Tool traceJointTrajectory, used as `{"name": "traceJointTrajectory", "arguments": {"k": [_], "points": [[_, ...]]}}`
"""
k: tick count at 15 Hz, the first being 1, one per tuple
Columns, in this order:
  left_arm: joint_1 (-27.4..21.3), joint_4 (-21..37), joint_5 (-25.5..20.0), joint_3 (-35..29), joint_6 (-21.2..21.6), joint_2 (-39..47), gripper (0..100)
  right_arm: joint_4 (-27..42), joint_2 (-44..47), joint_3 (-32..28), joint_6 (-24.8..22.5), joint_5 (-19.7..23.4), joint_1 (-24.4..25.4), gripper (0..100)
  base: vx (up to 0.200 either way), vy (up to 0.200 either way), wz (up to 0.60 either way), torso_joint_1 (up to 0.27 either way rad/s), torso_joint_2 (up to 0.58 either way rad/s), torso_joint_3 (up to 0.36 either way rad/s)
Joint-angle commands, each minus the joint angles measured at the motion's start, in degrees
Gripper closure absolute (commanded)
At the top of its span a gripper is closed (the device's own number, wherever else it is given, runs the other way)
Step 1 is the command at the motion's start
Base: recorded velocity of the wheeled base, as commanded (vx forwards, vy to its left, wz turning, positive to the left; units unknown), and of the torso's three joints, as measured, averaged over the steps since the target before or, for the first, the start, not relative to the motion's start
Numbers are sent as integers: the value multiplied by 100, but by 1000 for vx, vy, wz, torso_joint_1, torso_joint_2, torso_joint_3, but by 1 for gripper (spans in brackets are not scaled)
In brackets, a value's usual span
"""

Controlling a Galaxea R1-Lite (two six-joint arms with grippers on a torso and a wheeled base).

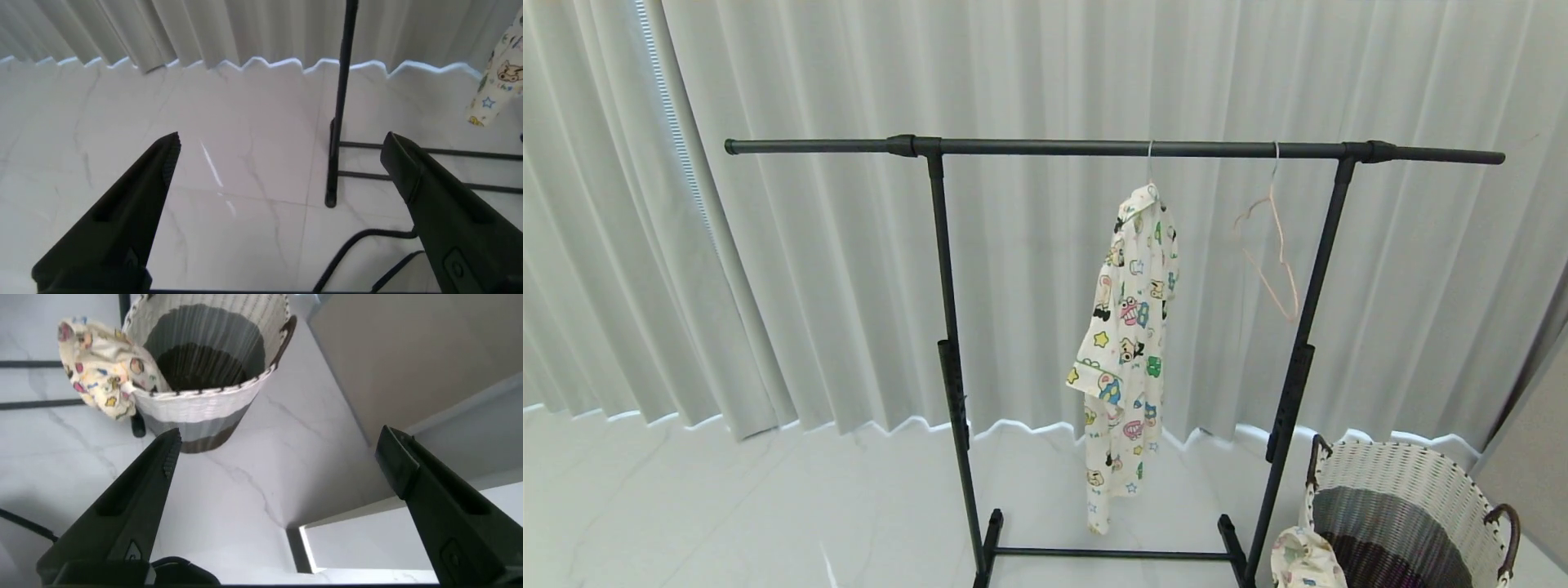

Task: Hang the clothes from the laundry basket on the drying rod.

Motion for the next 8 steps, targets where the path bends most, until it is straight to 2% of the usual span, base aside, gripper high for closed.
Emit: {"name": "traceJointTrajectory", "arguments": {"k": [1, 8], "points": [[0, -2, 0, 2, 2, 2, 0, 2, 42, 2, -6, -1, -3, 0, 0, 0, 0, -237, 481, 232], [0, 25, 0, -7, -60, 10, 0, -7, 51, 2, -208, 8, 14, 0, 0, 0, 0, -226, 467, 236]]}}
